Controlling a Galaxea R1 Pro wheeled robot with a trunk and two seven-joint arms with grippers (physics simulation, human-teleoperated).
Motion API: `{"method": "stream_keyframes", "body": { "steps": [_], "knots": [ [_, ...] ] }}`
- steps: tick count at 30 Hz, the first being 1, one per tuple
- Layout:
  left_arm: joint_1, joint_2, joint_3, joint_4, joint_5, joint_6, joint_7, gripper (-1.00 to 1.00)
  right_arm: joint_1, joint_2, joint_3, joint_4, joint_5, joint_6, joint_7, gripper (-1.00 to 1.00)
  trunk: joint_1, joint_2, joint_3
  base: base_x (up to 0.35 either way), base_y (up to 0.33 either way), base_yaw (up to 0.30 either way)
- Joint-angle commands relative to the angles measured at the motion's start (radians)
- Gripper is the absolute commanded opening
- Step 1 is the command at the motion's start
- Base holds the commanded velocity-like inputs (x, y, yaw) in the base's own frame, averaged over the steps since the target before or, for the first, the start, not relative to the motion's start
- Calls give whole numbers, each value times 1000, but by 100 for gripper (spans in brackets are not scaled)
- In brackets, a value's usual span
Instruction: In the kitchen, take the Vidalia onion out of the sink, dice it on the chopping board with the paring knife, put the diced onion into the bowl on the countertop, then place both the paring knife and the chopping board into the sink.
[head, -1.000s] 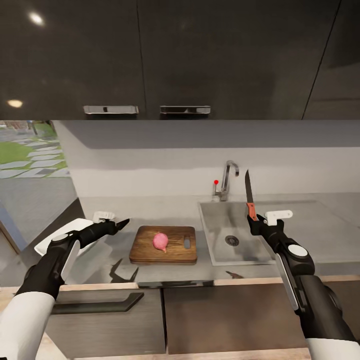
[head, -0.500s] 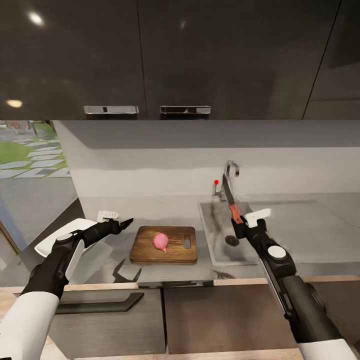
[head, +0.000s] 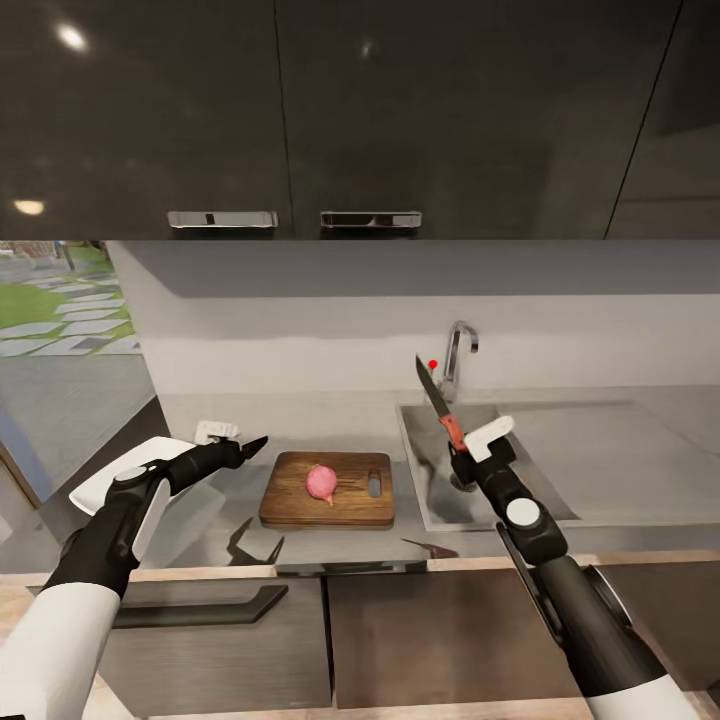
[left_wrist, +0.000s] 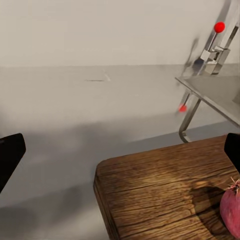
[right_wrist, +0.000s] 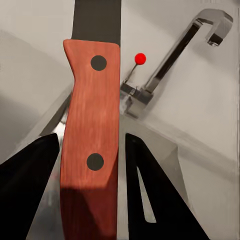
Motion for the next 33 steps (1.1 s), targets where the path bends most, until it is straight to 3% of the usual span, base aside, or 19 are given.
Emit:
{"method": "stream_keyframes", "body": {
  "steps": [1,8,13,18,19,20,27,33],
  "knots": [
    [-1,0,1,0,10,10,-2,100,-1,-1,3,-2,25,6,6,-100,0,-1,-1,0,0,0],
    [-1,-11,-2,0,10,9,-2,100,-1,-1,70,2,110,4,9,-100,0,-1,-1,0,0,0],
    [-1,-11,-47,-1,10,9,-2,100,-1,-1,101,3,123,4,9,-100,0,-1,-1,0,0,0],
    [-1,-12,-105,-3,10,10,-2,100,-1,-1,164,8,252,3,8,-100,0,-1,-1,0,0,0],
    [-1,-12,-118,-3,9,10,-2,100,-1,-1,191,10,336,3,6,-100,0,-1,-1,0,0,0],
    [-1,-11,-121,-3,9,11,-2,100,-1,-1,200,12,359,3,2,-100,0,-1,-1,0,0,0],
    [0,3,-123,-1,10,13,-4,100,-1,-1,218,62,412,4,-46,-100,0,-1,-1,0,0,0],
    [0,36,-120,2,11,14,-5,100,-1,-2,247,110,471,2,-66,-100,0,-1,-1,0,0,0]
  ]
}}
